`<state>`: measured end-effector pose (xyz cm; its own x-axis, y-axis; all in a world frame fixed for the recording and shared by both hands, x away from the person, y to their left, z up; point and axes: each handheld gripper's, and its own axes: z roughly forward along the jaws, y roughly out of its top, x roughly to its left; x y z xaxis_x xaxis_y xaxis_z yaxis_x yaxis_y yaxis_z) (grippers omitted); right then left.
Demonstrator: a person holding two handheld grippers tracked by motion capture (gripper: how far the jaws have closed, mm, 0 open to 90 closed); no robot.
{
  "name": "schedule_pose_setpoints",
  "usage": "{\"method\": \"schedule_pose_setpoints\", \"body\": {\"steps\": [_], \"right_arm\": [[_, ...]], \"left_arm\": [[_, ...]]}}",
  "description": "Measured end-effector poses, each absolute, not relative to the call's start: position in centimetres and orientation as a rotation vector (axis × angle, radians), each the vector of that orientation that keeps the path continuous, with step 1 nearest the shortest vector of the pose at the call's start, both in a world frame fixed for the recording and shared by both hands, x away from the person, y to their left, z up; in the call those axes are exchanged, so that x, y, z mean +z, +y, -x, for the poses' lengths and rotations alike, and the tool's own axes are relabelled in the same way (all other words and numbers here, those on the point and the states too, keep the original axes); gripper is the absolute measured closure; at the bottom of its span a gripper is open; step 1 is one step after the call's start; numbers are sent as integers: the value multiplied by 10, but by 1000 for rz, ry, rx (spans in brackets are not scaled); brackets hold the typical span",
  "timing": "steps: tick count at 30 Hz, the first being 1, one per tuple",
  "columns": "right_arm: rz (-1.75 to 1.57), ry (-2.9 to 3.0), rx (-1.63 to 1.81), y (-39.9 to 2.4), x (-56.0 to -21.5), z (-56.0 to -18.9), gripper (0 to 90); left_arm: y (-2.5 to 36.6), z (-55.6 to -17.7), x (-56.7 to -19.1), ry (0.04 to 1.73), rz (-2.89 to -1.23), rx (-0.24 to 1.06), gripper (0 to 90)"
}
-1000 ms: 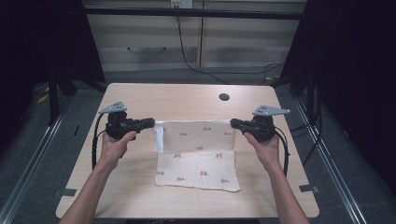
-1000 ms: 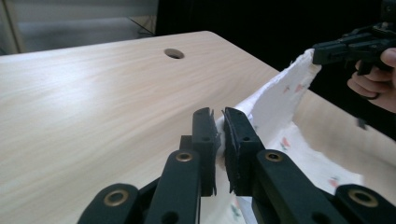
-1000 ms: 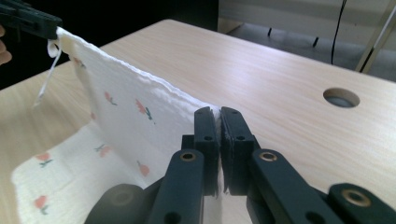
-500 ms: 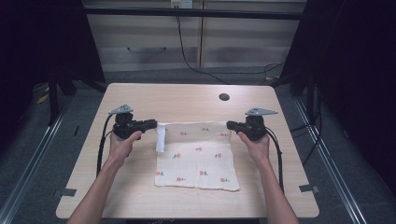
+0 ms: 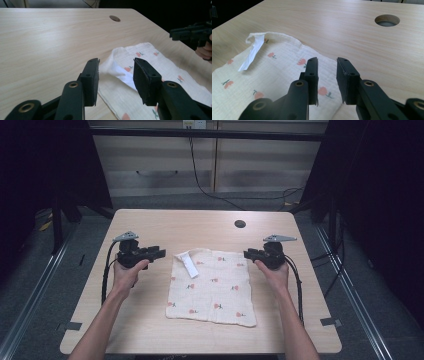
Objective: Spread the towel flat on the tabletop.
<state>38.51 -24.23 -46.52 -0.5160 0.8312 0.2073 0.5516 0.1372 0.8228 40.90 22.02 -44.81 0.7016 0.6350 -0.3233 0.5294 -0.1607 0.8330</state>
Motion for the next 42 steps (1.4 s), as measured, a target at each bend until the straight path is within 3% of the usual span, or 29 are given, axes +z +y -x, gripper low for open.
{"method": "schedule_pose_setpoints", "body": {"steps": [11, 17, 28, 42], "right_arm": [[-1212, 2279, 1254, -239, -452, -326, 706], [-1160, 2351, 1251, -232, -456, -300, 747], [-1166, 2451, 1173, -211, -489, -306, 760], [-1134, 2538, 1111, -201, -499, -279, 762]], "left_arm": [[223, -359, -443, 820, -1964, 160, 561], [210, -348, -461, 780, -2003, 95, 620], [171, -349, -502, 754, -2184, 48, 675], [178, -318, -502, 681, -2199, 12, 674]]}}
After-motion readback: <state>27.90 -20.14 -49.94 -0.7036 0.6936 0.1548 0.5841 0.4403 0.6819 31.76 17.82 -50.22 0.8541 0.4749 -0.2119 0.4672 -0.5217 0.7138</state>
